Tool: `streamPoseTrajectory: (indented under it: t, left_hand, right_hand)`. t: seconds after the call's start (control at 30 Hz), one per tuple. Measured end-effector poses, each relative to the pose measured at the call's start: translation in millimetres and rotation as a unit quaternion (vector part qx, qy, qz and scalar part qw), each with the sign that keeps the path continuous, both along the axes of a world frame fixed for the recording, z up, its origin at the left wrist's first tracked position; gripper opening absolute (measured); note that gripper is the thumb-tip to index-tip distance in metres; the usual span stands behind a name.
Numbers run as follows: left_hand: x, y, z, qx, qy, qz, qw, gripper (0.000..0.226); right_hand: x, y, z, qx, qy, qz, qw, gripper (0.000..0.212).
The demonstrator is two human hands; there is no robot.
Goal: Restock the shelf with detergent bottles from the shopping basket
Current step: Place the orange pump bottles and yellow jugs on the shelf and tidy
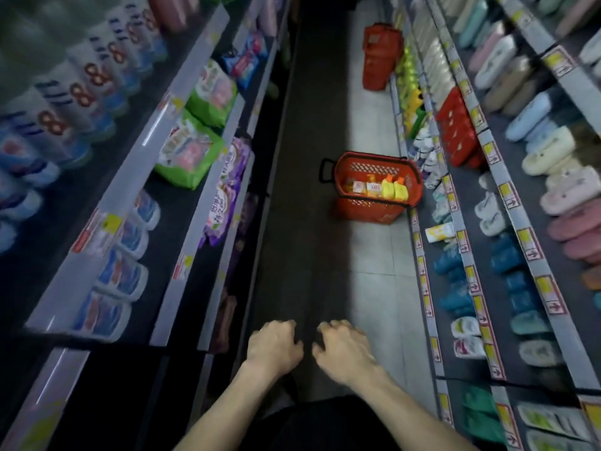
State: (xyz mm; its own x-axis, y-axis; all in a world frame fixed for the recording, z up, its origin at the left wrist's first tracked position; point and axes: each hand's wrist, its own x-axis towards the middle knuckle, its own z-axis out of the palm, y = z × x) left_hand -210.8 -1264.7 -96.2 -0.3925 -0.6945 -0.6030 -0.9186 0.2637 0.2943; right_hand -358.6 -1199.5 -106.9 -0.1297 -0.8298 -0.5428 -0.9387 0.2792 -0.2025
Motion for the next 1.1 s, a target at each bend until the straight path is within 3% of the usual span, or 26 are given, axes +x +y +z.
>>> streamPoseTrajectory:
  t: [0.33,0.7,1.1]
  left_hand:
    - [-124,-147,-15,0.027,-0.043,-0.101,0.994,0.037]
    - [-303,-290,-1,0.013,-0.071,-0.12,0.99,0.042]
    - [-427,-445,-27,0.004,-0.059,-0.138,0.989,0.039]
  right_hand:
    - [-115,-120,-15,0.026,0.008,-0.069,0.997,0.044]
    - [-290,-267,-7,0.011,-0.028,-0.067,0.997,0.042]
    - [-415,-415,-27,0.039,0.002,-0.057,0.998,0.046]
